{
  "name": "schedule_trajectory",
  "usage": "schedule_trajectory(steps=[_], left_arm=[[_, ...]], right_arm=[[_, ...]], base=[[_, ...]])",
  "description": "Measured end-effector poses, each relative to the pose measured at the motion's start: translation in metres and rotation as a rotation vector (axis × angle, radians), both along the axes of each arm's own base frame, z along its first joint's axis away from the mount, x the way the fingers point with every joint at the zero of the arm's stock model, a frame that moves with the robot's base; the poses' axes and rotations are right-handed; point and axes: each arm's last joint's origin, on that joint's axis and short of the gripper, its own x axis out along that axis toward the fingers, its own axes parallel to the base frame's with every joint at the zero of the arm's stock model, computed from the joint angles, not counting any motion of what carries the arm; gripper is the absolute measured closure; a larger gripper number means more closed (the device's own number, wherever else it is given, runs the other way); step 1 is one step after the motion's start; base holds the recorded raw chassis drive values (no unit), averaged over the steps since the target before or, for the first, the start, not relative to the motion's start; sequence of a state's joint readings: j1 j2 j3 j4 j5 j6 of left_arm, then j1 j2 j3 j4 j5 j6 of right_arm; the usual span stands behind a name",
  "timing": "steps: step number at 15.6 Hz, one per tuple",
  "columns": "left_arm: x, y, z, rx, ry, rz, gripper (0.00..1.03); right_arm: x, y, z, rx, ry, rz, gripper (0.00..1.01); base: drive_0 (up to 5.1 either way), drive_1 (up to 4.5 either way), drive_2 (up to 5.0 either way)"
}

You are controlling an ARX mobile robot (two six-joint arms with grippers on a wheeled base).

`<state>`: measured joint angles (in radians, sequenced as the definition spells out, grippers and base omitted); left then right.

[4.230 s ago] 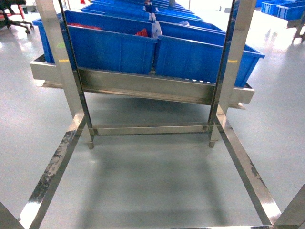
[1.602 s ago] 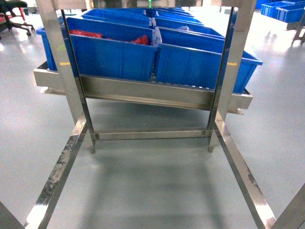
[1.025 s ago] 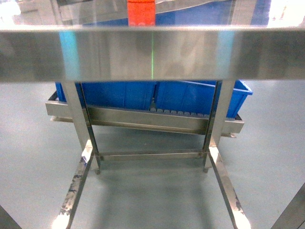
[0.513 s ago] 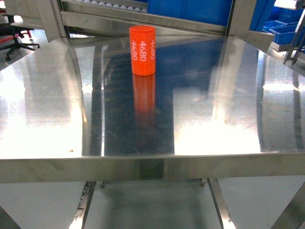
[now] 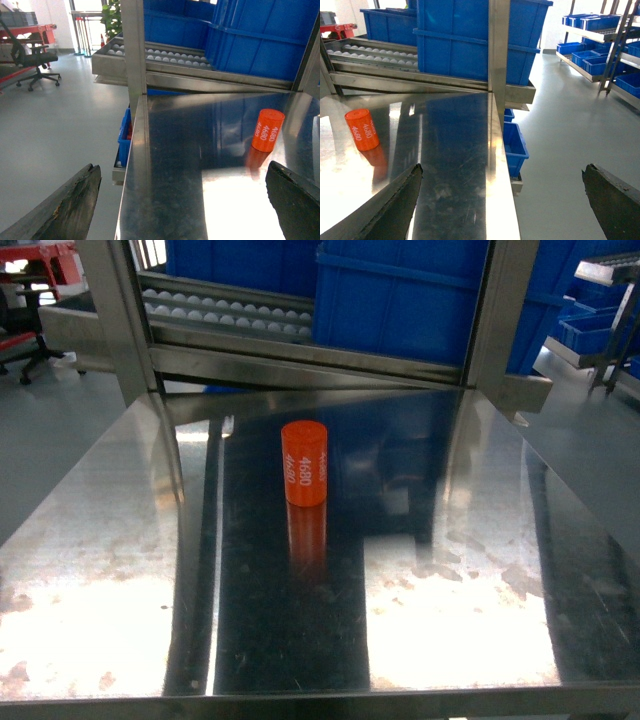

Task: Pick capacitor and pack into box

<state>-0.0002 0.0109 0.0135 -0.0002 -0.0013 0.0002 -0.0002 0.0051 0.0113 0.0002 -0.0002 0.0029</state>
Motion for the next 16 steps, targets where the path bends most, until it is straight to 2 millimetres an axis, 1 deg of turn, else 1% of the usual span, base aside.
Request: schedule_trajectory(steps=[16], left_arm=[[0.0, 0.0, -0.0004, 0.0, 0.004, -0.001, 0.05]], right_arm=[[0.0, 0.0, -0.0005, 0.0, 0.005, 0.0, 0.03]], base=[[0.0, 0.0, 0.0]])
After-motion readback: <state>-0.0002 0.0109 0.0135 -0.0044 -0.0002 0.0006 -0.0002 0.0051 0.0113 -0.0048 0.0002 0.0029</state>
